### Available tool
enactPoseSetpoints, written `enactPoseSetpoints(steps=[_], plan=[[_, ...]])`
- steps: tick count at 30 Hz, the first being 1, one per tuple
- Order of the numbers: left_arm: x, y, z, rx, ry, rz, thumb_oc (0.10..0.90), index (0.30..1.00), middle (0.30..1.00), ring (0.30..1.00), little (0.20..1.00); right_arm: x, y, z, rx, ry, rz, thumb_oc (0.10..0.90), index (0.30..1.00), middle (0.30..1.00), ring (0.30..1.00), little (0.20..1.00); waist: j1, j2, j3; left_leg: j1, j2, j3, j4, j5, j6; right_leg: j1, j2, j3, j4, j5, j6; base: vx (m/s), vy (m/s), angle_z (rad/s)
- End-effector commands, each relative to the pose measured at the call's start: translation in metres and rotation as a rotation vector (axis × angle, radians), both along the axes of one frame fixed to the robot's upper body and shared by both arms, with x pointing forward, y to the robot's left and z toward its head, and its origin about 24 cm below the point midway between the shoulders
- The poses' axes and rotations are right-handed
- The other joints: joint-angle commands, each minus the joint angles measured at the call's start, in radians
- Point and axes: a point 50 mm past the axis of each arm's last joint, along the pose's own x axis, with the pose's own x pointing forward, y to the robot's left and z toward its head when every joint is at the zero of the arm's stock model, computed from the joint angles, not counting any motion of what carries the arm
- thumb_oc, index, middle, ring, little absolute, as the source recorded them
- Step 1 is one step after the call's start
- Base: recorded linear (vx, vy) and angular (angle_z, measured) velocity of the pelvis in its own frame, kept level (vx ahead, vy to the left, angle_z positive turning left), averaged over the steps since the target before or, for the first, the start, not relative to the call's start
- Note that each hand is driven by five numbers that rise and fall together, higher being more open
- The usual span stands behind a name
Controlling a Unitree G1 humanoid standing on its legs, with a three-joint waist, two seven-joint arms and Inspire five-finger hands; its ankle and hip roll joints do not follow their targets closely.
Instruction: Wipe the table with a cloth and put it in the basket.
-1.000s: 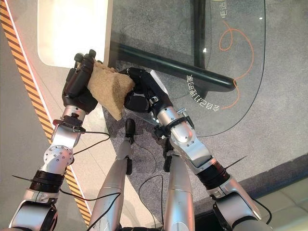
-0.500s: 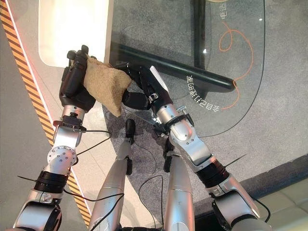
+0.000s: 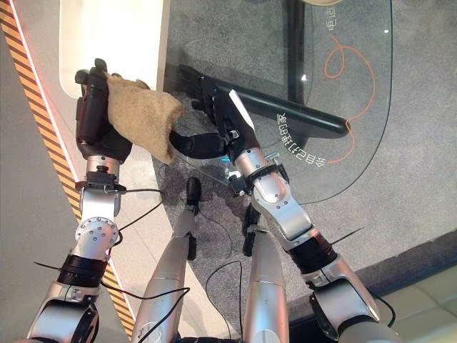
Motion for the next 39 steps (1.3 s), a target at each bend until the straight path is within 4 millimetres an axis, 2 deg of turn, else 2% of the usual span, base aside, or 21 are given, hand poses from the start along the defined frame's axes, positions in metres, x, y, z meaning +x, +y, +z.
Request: enactPoseSetpoints(steps=[1, 13, 20, 26, 34, 37, 39], plan=[[-0.021, 0.005, 0.075, -0.049, -0.398, 0.067, 0.1, 0.3, 0.3, 0.3, 0.2, -0.016, 0.02, 0.052, 0.1, -0.22, 0.131, 0.8, 0.9, 0.9, 0.9, 0.9, 0.019, -0.036, -0.025, 0.051, -0.057, 0.038, 0.11, -0.188, 0.017, 0.102, 0.013, 0.019, -0.349, 0.214, 0.069, 0.0, 0.0, 0.0], [-0.023, 0.016, 0.082, -0.066, -0.417, 0.18, 0.1, 0.3, 0.3, 0.3, 0.2, -0.007, 0.01, 0.041, 0.092, -0.195, 0.063, 0.8, 0.9, 0.9, 0.9, 0.9, 0.014, -0.036, -0.025, 0.05, -0.055, 0.039, 0.115, -0.189, 0.013, 0.1, 0.011, 0.022, -0.346, 0.211, 0.068, 0.0, 0.0, 0.0], [-0.024, 0.023, 0.085, -0.067, -0.42, 0.254, 0.1, 0.3, 0.3, 0.3, 0.2, -0.002, -0.004, 0.039, 0.134, -0.208, -0.052, 0.8, 0.9, 0.9, 0.9, 0.9, 0.006, -0.035, -0.025, 0.055, -0.051, 0.043, 0.117, -0.192, 0.01, 0.106, 0.01, 0.026, -0.345, 0.207, 0.068, 0.0, 0.0, 0.0], [-0.026, 0.029, 0.084, -0.077, -0.424, 0.306, 0.1, 0.3, 0.3, 0.3, 0.2, -0.001, -0.03, 0.032, 0.239, -0.261, -0.262, 0.8, 0.9, 0.9, 0.9, 0.9, -0.01, -0.03, -0.025, 0.054, -0.049, 0.049, 0.121, -0.197, 0.011, 0.099, 0.014, 0.041, -0.339, 0.204, 0.068, 0.0, 0.012, -0.01], [-0.025, 0.043, 0.081, -0.111, -0.409, 0.373, 0.1, 0.3, 0.3, 0.3, 0.2, 0.005, -0.084, 0.014, 0.341, -0.289, -0.679, 0.8, 0.9, 0.9, 0.9, 0.9, -0.033, -0.018, -0.025, 0.07, -0.047, 0.059, 0.124, -0.213, 0.013, 0.106, 0.014, 0.06, -0.335, 0.203, 0.072, 0.0, 0.053, -0.07], [-0.023, 0.045, 0.084, -0.115, -0.406, 0.385, 0.1, 0.3, 0.3, 0.3, 0.2, 0.008, -0.097, 0.009, 0.358, -0.275, -0.774, 0.8, 0.9, 0.9, 0.9, 0.9, -0.037, -0.016, -0.025, 0.074, -0.046, 0.062, 0.122, -0.215, 0.013, 0.108, 0.014, 0.064, -0.337, 0.204, 0.073, 0.0, 0.037, -0.08], [-0.022, 0.048, 0.084, -0.119, -0.4, 0.399, 0.1, 0.3, 0.3, 0.3, 0.2, 0.01, -0.115, -0.002, 0.394, -0.249, -0.878, 0.8, 0.9, 0.9, 0.9, 0.9, -0.04, -0.014, -0.025, 0.078, -0.043, 0.065, 0.123, -0.218, 0.013, 0.112, 0.012, 0.066, -0.337, 0.203, 0.074, 0.01, 0.026, -0.07]])
